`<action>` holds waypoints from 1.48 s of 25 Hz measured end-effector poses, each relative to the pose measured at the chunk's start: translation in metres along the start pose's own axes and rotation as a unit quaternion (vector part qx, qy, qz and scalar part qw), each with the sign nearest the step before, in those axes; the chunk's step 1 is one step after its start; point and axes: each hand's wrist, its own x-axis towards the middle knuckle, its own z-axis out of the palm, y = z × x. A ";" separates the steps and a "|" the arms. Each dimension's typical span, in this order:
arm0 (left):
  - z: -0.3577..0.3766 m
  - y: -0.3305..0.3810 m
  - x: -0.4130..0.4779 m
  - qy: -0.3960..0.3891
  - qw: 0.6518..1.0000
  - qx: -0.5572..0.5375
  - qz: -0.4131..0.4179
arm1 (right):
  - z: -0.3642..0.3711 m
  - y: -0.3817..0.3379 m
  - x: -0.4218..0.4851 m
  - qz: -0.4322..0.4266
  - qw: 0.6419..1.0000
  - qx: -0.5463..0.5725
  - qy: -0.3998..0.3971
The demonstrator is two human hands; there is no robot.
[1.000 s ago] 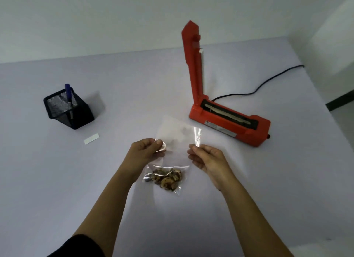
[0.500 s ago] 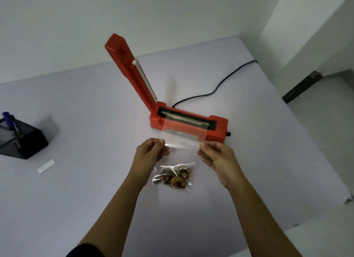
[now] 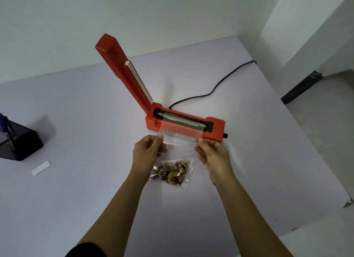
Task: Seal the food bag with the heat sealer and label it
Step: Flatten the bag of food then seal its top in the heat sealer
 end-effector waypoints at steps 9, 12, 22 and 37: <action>0.003 -0.001 0.002 0.016 1.000 0.005 -0.004 | -0.001 0.006 0.000 -0.019 1.000 0.006 0.001; 0.004 -0.002 0.002 0.009 1.000 0.010 -0.002 | -0.003 0.009 0.001 -0.036 0.999 -0.017 0.008; 0.004 -0.001 0.001 0.013 1.000 0.010 -0.009 | 0.017 -0.081 -0.014 -0.426 0.881 -0.168 0.115; 0.003 0.000 0.000 0.012 0.999 0.008 -0.044 | 0.157 -0.179 -0.032 -0.615 0.345 -0.667 -0.240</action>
